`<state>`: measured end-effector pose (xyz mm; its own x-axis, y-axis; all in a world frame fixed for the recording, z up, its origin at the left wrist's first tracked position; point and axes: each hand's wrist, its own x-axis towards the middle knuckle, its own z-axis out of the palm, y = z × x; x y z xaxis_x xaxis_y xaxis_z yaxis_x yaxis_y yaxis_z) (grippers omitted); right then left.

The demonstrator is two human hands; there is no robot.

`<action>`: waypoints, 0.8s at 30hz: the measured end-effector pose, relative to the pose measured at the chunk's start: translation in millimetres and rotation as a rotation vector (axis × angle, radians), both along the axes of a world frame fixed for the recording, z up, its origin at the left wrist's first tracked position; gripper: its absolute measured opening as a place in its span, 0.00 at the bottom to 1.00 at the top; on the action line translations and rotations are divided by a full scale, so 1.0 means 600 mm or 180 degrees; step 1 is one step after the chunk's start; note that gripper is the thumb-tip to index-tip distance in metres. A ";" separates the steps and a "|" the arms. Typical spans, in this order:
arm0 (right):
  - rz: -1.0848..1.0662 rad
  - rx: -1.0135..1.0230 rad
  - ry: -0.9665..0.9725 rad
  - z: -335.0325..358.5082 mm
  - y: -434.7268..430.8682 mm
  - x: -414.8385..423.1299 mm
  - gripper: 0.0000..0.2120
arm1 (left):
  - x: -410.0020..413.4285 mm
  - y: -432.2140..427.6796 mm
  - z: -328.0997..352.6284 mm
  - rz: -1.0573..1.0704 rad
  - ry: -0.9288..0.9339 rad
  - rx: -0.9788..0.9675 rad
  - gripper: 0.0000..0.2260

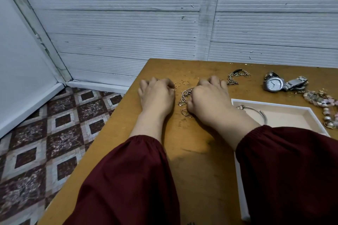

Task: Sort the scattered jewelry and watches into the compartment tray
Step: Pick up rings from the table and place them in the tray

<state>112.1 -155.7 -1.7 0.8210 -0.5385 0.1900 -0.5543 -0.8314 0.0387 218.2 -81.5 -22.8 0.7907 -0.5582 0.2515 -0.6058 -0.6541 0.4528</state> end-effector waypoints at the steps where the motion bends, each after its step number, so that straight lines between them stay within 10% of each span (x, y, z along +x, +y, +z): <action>1: 0.0000 -0.0012 -0.0023 -0.001 -0.001 -0.001 0.16 | 0.001 0.000 0.001 -0.0002 -0.0005 0.0043 0.09; 24: -0.0095 0.0127 -0.0249 -0.006 -0.017 -0.009 0.13 | 0.008 0.005 0.003 0.0076 0.0045 0.0155 0.09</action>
